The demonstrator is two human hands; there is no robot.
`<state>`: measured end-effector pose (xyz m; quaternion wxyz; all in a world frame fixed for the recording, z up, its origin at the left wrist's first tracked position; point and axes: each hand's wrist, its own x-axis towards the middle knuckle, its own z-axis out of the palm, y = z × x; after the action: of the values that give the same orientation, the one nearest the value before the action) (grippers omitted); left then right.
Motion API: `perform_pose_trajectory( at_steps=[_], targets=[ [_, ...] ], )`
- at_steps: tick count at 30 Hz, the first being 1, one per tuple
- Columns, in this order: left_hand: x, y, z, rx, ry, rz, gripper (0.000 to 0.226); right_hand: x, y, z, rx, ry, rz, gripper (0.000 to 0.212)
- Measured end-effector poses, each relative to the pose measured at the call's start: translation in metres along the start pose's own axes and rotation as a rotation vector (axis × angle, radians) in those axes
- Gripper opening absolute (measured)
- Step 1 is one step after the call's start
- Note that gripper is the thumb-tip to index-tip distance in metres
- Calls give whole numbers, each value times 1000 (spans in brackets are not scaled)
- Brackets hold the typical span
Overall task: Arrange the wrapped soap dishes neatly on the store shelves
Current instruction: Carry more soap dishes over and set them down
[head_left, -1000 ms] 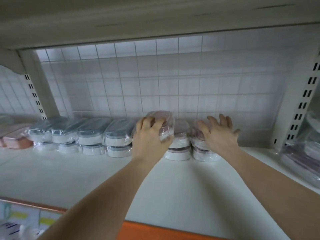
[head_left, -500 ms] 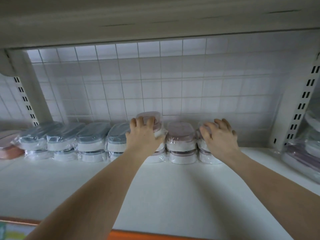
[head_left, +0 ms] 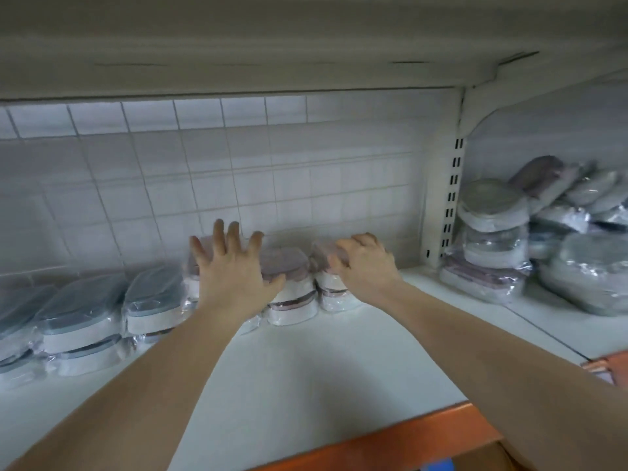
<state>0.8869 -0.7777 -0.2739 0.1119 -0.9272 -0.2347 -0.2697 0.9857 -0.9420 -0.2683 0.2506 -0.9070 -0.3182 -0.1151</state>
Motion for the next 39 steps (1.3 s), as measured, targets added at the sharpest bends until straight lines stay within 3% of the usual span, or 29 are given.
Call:
perform_pose_trajectory(
  at_steps=[4, 8, 17, 24, 29, 35, 39],
  targets=[
    [4, 58, -13, -195, 70, 244, 70, -14, 22, -22, -42, -6, 80, 46],
    [0, 111, -22, -330, 26, 266, 79, -23, 62, -50, -89, 2, 168, 49],
    [31, 221, -18, -366, -95, 332, 66, 11, 187, -112, -209, 231, 364, 57],
    [52, 284, -6, -453, -155, 285, 65, 67, 238, -114, -61, 154, 361, 86],
    [60, 327, 9, -568, -286, 196, 71, 70, 252, -120, -67, 173, 221, 69],
    [75, 372, 27, -735, -406, 33, 97, 44, 272, -158, 287, 263, 169, 59],
    [82, 381, 33, -677, -349, -54, 84, 32, 281, -166, 423, 318, 136, 56]
  ],
)
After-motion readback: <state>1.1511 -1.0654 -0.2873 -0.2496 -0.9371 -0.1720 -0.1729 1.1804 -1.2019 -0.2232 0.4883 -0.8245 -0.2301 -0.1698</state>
